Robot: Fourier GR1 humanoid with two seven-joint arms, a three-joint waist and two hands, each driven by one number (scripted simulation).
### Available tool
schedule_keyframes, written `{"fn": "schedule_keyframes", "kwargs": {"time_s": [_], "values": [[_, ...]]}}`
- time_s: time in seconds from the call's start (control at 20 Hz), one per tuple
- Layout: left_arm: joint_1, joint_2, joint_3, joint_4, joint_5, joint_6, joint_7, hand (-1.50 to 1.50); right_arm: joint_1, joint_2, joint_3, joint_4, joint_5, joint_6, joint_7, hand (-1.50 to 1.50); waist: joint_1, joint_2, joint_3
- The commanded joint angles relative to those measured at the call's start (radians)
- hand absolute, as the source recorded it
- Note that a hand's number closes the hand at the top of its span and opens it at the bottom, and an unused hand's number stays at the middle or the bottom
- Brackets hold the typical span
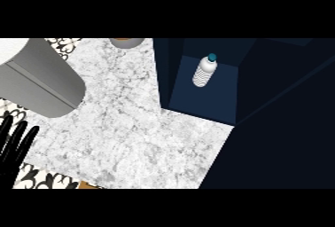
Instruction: Pick up the bottled water, place it into the cabinet and close the cabinet
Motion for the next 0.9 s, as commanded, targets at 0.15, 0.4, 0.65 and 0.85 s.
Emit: {"fn": "schedule_keyframes", "kwargs": {"time_s": [0.15, 0.4, 0.65, 0.85], "values": [[-0.007, 0.013, 0.017, 0.018, 0.010, -0.019, 0.003, -1.50, -0.101, 0.041, 0.109, -0.021, 0.008, 0.021, 0.105, 1.50, -0.009, 0.002, -0.001], [-0.012, 0.023, 0.035, 0.017, 0.023, -0.032, 0.003, -1.50, -0.150, 0.041, 0.078, -0.015, 0.000, 0.026, 0.121, 1.50, -0.002, 0.003, 0.000], [-0.009, 0.020, 0.031, 0.020, 0.031, -0.038, 0.009, -1.50, -0.161, 0.064, 0.063, 0.001, -0.030, 0.014, 0.129, 1.50, -0.003, 0.014, -0.001], [-0.008, 0.026, 0.042, 0.030, 0.033, -0.047, 0.005, -1.50, -0.142, 0.087, 0.074, 0.032, -0.070, 0.015, 0.124, 1.50, 0.014, 0.031, 0.001]]}}
